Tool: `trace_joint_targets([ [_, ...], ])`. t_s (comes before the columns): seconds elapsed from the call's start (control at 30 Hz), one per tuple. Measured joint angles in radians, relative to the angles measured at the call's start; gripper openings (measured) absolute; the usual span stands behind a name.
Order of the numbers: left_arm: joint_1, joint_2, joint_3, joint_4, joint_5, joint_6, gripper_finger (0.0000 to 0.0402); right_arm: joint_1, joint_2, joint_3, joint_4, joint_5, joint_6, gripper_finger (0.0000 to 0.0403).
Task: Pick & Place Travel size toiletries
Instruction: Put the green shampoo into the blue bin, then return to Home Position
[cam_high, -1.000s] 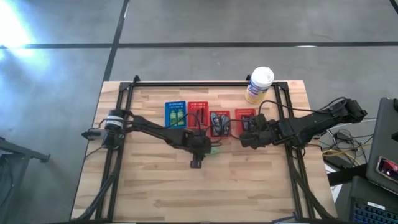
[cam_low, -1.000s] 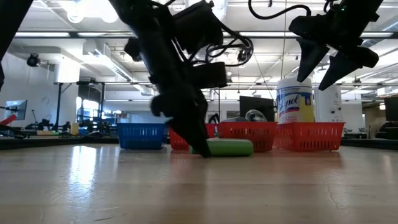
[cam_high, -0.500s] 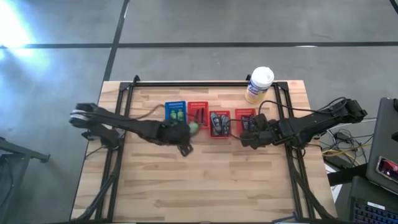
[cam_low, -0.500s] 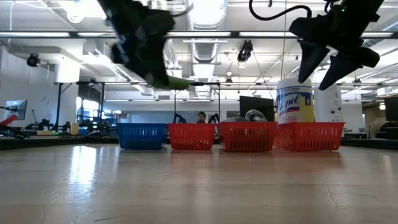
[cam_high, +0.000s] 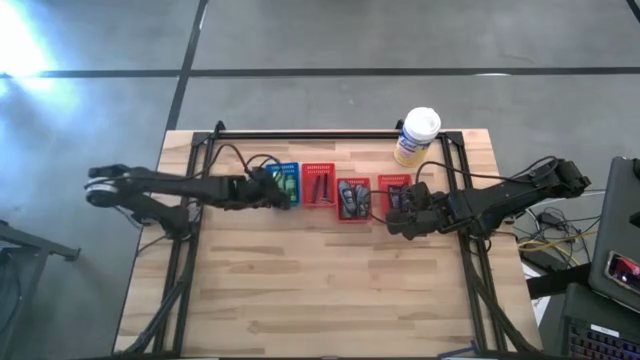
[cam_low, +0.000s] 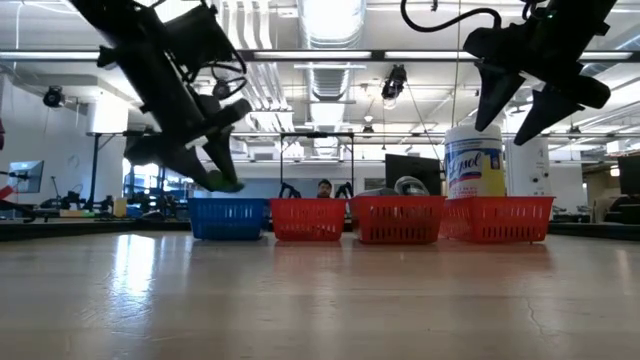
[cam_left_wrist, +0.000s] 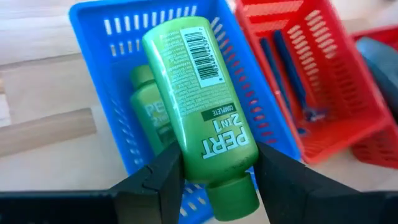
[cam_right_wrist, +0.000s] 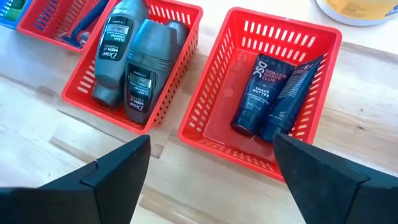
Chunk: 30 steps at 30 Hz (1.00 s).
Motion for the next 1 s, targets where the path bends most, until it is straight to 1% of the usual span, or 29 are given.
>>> trace_joint_targets([
  [0.1,0.027,0.014,-0.001,0.008,0.011,0.016,0.0175,0.0,0.0,0.0,0.001,-0.001,0.008,0.0343],
  [0.2,0.035,0.02,-0.001,0.009,0.016,0.03,0.0186,0.0,0.0,0.0,0.001,-0.002,0.008,0.0346],
  [0.37,0.035,0.021,-0.002,0.026,0.011,0.03,0.0226,0.0,0.0,0.0,0.001,-0.002,0.008,0.035],
  [0.4,0.035,0.021,-0.002,0.028,0.001,0.036,0.0235,0.0,0.0,0.0,0.001,-0.002,0.008,0.0348],
  [0.5,0.039,0.02,-0.001,0.035,-0.072,0.068,0.0262,0.0,0.0,0.0,0.001,-0.002,0.008,0.0341],
  [0.57,0.042,0.011,0.003,0.027,-0.072,0.092,0.0276,0.0,0.0,0.0,0.001,-0.003,0.007,0.0335],
  [0.67,0.023,-0.031,0.025,0.032,-0.011,0.192,0.0286,0.01,0.0,0.0,0.004,-0.013,0.004,0.0328],
  [0.77,-0.042,-0.106,0.041,0.032,0.071,0.35,0.0287,0.042,-0.007,0.003,0.051,-0.026,-0.05,0.0322],
  [0.83,-0.094,-0.171,0.041,0.039,0.176,0.433,0.0285,0.064,-0.023,0.004,0.169,-0.073,-0.142,0.0316],
  [0.9,-0.145,-0.237,0.028,0.056,0.29,0.464,0.0282,0.075,-0.039,-0.01,0.342,-0.142,-0.231,0.031],
  [0.93,-0.17,-0.268,0.017,0.058,0.328,0.468,0.028,0.075,-0.041,-0.022,0.437,-0.177,-0.278,0.0306],
  [1.0,-0.217,-0.317,-0.009,0.056,0.347,0.47,0.0277,0.06,-0.039,-0.056,0.633,-0.243,-0.375,0.0299],
])
